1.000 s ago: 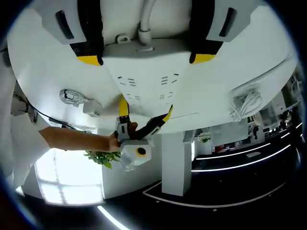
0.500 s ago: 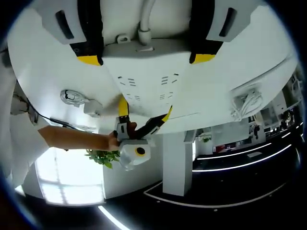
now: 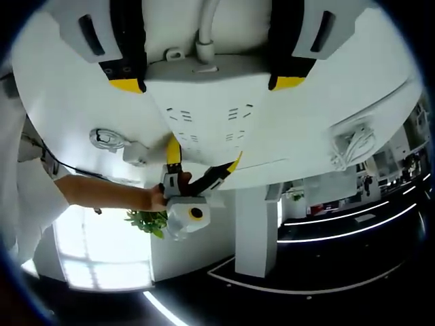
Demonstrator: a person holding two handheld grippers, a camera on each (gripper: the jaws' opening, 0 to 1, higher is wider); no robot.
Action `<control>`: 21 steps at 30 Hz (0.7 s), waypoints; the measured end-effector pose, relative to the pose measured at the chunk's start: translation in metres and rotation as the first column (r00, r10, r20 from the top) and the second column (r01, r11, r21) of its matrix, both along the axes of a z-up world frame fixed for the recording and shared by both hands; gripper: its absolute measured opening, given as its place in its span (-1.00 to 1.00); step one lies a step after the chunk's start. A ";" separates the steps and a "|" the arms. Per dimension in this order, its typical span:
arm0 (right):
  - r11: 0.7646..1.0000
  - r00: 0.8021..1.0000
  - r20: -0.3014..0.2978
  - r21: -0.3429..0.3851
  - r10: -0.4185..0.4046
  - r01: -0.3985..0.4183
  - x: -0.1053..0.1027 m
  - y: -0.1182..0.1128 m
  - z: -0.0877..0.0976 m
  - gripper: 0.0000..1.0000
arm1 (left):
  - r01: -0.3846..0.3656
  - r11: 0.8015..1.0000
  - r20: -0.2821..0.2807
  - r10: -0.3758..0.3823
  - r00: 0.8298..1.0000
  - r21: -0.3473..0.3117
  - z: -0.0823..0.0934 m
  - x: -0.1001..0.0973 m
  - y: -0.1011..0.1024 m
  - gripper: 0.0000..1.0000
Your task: Straighten the power strip on the desk, plug the charger into it
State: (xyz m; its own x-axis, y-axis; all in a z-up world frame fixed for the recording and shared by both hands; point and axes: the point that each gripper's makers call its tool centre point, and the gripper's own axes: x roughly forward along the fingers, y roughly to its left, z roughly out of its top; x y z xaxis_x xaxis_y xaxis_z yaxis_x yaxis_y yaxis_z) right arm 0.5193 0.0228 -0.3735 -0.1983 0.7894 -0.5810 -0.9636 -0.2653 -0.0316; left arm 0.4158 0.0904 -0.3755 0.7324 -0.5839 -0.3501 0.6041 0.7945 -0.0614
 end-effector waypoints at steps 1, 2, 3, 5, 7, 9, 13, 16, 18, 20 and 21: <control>1.000 1.000 -0.001 0.003 0.000 0.000 0.001 0.000 0.000 0.53 | 0.000 1.000 0.000 0.000 1.000 0.000 0.000 0.000 0.000 0.46; 1.000 1.000 -0.001 0.004 0.000 0.000 0.001 0.001 0.000 0.53 | 0.001 1.000 0.000 -0.001 1.000 0.000 0.000 0.000 0.000 0.46; 1.000 1.000 -0.001 0.005 0.004 -0.004 0.002 0.001 0.000 0.53 | 0.001 1.000 0.000 -0.001 1.000 0.000 0.000 0.000 0.000 0.46; 1.000 1.000 -0.011 0.001 0.015 -0.015 0.004 0.002 0.000 0.55 | 0.000 1.000 0.000 0.000 1.000 0.000 0.000 0.000 -0.001 0.46; 0.998 0.999 0.003 0.026 0.054 -0.054 0.003 0.007 0.000 0.58 | 0.000 1.000 0.000 0.000 1.000 0.000 0.001 0.000 -0.001 0.46; 0.998 0.998 -0.007 0.019 0.064 -0.064 0.004 0.008 -0.003 0.59 | 0.000 1.000 0.000 0.000 1.000 0.000 0.001 0.000 -0.001 0.46; 0.997 0.997 0.003 0.023 0.078 -0.078 0.004 0.010 -0.004 0.59 | 0.003 1.000 0.000 -0.003 1.000 0.000 0.002 0.000 -0.001 0.46; 0.997 0.997 0.014 0.023 0.072 -0.072 0.004 0.010 -0.004 0.58 | 0.009 1.000 -0.001 -0.009 1.000 -0.001 0.001 0.000 -0.001 0.46; 0.997 0.997 0.021 0.022 0.068 -0.068 0.004 0.010 -0.004 0.58 | 0.013 1.000 -0.002 -0.013 1.000 -0.001 0.001 0.000 0.000 0.46; 0.998 0.998 0.023 0.022 0.064 -0.065 0.003 0.010 -0.004 0.58 | 0.015 1.000 -0.003 -0.015 1.000 -0.001 0.001 0.000 0.000 0.46; 0.998 0.998 0.022 0.021 0.063 -0.063 0.002 0.010 -0.004 0.58 | 0.017 1.000 -0.003 -0.017 1.000 0.000 0.001 0.000 0.000 0.46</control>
State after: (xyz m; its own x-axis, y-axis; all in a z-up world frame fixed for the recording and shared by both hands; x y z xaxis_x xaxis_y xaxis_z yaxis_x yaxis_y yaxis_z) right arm 0.5217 0.0323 -0.3774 -0.2354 0.7884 -0.5683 -0.9441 -0.3243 -0.0588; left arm 0.4161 0.0901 -0.3744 0.7211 -0.5967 -0.3521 0.6177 0.7838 -0.0632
